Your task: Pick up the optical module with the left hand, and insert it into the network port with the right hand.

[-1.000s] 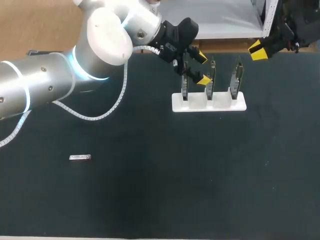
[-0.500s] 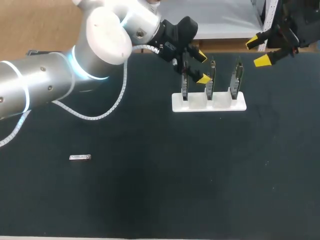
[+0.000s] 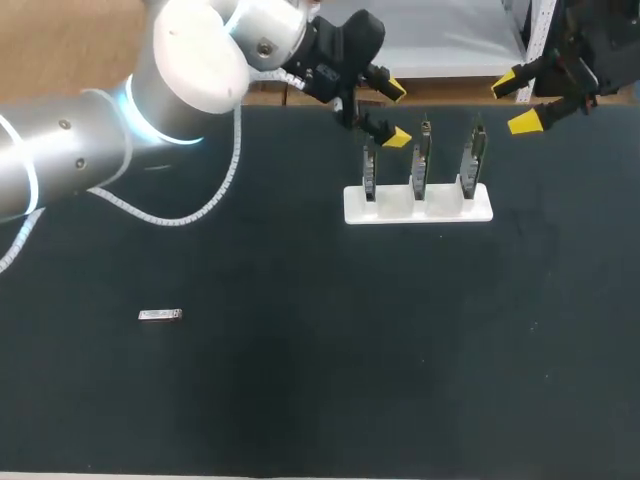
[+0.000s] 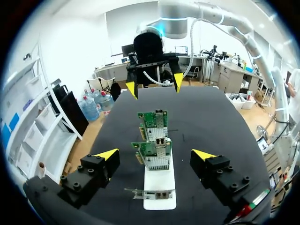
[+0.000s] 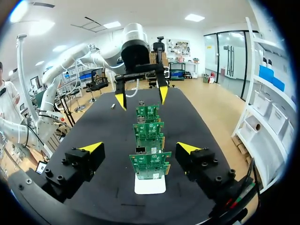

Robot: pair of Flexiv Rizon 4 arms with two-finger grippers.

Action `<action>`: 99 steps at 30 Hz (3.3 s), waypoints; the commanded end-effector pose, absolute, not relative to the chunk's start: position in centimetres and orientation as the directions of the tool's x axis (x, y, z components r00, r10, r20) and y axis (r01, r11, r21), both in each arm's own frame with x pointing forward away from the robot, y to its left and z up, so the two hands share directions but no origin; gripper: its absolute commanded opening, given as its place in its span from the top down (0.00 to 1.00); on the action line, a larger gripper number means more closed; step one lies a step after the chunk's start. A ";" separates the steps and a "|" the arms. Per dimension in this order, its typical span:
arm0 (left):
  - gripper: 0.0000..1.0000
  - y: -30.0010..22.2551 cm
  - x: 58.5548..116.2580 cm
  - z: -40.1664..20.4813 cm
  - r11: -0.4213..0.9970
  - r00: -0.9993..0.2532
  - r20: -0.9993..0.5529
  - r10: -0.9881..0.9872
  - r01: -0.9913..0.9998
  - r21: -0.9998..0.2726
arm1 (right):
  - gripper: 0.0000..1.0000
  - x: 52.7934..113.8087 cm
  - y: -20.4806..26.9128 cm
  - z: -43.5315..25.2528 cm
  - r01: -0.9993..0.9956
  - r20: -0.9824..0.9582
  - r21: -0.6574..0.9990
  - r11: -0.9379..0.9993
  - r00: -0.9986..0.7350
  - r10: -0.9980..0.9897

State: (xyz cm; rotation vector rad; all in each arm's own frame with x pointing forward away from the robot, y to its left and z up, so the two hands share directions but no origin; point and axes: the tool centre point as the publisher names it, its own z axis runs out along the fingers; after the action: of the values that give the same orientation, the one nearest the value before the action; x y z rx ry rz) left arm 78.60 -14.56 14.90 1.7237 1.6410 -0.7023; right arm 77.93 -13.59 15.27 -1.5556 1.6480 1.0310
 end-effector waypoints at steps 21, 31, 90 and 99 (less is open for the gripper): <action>0.00 0.0 74.3 16.4 0.069 0.057 -0.449 0.892 0.963 0.260 | 0.00 77.7 -13.6 15.3 -0.994 -0.866 0.109 -0.003 -0.093 -0.492; 0.00 4.9 71.1 13.6 0.038 0.037 -0.259 0.965 0.960 0.278 | 0.00 77.7 -13.6 15.3 -0.994 -0.866 0.109 -0.003 -0.093 -0.492; 0.00 18.7 57.3 2.5 0.136 -0.137 0.082 0.987 0.990 0.025 | 0.00 77.7 -13.6 15.3 -0.994 -0.866 0.109 -0.003 -0.093 -0.492; 0.00 19.6 57.2 1.2 0.141 -0.143 0.080 0.987 0.990 0.022 | 0.00 77.7 -13.6 15.3 -0.994 -0.866 0.109 -0.003 -0.093 -0.492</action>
State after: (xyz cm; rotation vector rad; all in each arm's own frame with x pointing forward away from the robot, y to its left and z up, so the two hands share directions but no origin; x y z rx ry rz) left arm 57.23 19.26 1.59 2.0920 2.4101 0.1186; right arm 77.92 -13.59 15.27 -1.5555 1.6482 1.0308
